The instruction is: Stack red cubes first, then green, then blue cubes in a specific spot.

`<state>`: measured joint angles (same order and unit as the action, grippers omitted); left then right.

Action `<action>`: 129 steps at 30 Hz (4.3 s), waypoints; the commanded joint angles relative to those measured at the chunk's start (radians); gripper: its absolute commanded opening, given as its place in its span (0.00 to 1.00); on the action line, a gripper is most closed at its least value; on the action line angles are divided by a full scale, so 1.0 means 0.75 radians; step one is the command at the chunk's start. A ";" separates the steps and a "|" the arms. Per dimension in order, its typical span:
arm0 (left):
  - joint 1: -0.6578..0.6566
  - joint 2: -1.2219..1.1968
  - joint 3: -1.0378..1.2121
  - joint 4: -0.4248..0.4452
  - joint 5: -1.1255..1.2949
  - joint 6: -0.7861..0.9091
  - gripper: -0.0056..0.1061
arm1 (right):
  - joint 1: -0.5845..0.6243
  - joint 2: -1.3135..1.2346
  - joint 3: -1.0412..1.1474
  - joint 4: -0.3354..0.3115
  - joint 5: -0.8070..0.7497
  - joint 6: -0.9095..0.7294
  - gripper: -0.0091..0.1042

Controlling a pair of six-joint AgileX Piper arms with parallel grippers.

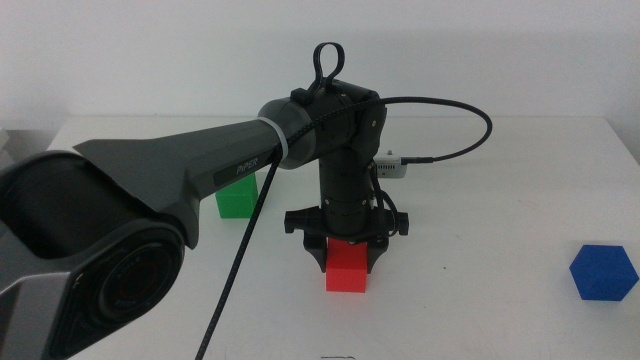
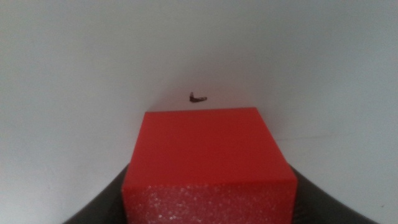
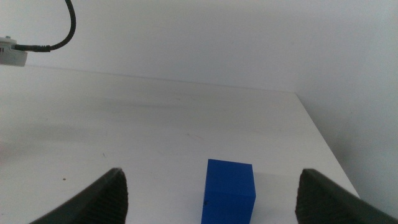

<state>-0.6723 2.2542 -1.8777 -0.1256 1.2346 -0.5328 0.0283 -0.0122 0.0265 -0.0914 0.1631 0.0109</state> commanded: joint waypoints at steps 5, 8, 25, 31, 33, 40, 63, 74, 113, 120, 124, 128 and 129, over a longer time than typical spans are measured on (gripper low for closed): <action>-0.009 -0.039 -0.018 -0.042 0.027 0.043 0.55 | -0.004 -0.020 -0.013 -0.017 -0.105 -0.007 0.91; -0.006 -0.039 -0.018 -0.022 0.021 0.041 0.71 | -0.004 -0.020 -0.013 -0.017 -0.105 -0.007 0.91; 0.008 -0.192 -0.021 0.058 0.071 0.035 0.89 | -0.004 -0.020 -0.013 -0.017 -0.105 -0.007 0.91; 0.055 -0.334 -0.021 0.055 0.104 0.053 0.89 | -0.004 -0.020 -0.013 -0.017 -0.105 -0.007 0.91; 0.063 -0.387 -0.021 0.061 0.103 0.053 0.89 | -0.004 -0.020 -0.013 -0.017 -0.105 -0.007 0.91; 0.111 -0.586 -0.021 0.223 0.106 0.078 0.89 | -0.004 -0.020 -0.013 -0.017 -0.103 -0.007 0.91; 0.501 -0.541 -0.021 0.175 -0.063 0.334 0.89 | -0.004 -0.020 -0.013 -0.017 -0.103 -0.007 0.91; 0.506 -0.358 -0.021 0.123 -0.168 0.357 0.89 | -0.004 -0.020 -0.013 -0.017 -0.103 -0.007 0.91; 0.508 -0.171 -0.019 0.083 -0.191 0.366 0.04 | -0.004 -0.020 -0.013 -0.017 -0.103 -0.007 0.91; 0.350 -0.433 0.158 0.298 -0.201 0.151 0.04 | -0.004 -0.020 -0.013 -0.017 -0.103 -0.007 0.91; 0.260 -0.609 0.317 0.322 -0.243 -0.002 0.04 | -0.004 -0.020 -0.013 -0.017 -0.103 -0.007 0.91; 0.160 -0.655 0.342 0.320 -0.216 -0.096 0.04 | -0.004 -0.020 -0.013 -0.017 -0.103 -0.007 0.91; 0.130 -0.655 0.340 0.320 -0.215 -0.123 0.04 | -0.004 -0.020 -0.013 -0.017 -0.103 -0.007 0.91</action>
<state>-0.5441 1.8200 -1.6057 0.1078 1.0943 -0.5787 0.0283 -0.0122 0.0265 -0.0914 0.1631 0.0109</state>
